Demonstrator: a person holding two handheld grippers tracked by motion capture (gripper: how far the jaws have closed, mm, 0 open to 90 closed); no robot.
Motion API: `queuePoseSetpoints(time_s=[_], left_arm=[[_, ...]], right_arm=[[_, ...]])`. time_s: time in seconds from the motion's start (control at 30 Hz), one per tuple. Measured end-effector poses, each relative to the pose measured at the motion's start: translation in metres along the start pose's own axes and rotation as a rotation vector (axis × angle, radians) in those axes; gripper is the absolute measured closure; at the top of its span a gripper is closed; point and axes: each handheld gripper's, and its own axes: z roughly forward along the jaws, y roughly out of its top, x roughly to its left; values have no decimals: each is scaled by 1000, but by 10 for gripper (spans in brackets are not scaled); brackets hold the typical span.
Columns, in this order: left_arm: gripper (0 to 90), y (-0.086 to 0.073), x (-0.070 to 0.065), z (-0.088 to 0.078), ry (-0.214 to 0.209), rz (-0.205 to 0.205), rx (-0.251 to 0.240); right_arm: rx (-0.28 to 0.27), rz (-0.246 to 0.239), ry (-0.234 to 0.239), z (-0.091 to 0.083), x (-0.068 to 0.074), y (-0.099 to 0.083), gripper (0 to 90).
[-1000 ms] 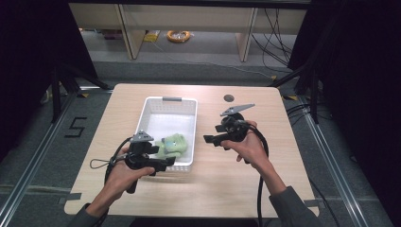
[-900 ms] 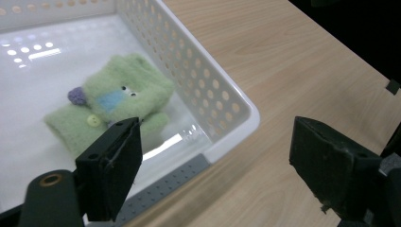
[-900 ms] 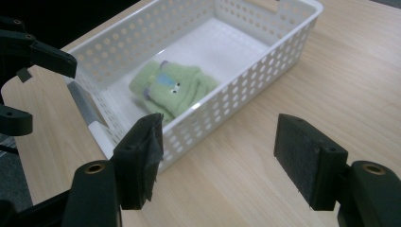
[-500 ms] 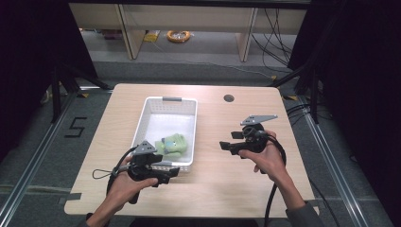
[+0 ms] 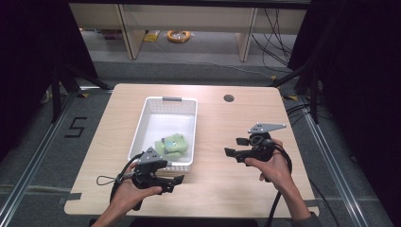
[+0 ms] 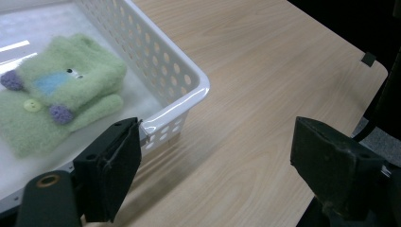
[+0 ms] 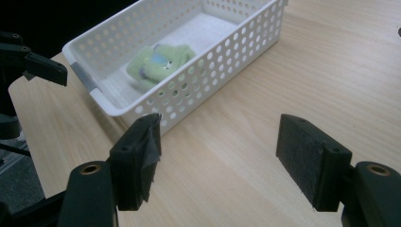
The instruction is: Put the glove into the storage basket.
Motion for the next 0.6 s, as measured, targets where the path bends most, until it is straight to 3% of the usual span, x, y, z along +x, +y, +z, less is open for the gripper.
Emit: queuePoseSetpoints(time_s=[0.13, 0.3, 0.33, 0.37, 0.43, 0.5, 0.53, 0.6], left_arm=[[167, -3, -4, 3, -5, -3, -9], [167, -7, -7, 5, -13, 14, 5], [167, -8, -8, 6, -14, 2, -4], [167, -9, -7, 6, -25, 18, 2], [167, -11, -9, 7, -28, -4, -1], [167, -12, -9, 8, -25, 10, 6], [167, -13, -9, 8, -30, 9, 4], [167, -14, -10, 8, -23, 6, 2]], right_arm=[[2, 17, 3, -2, 2, -6, 311], [-14, -13, -5, -3, 0, -13, 273], [-13, 16, -2, -3, 2, -14, 265], [-32, -15, -17, -2, 0, -16, 265], [-19, 16, 2, -4, 1, -18, 251], [-20, 10, -2, -5, -1, -20, 232], [-20, 42, 2, -5, 1, -22, 223], [-23, 3, -21, -6, -2, -24, 214]])
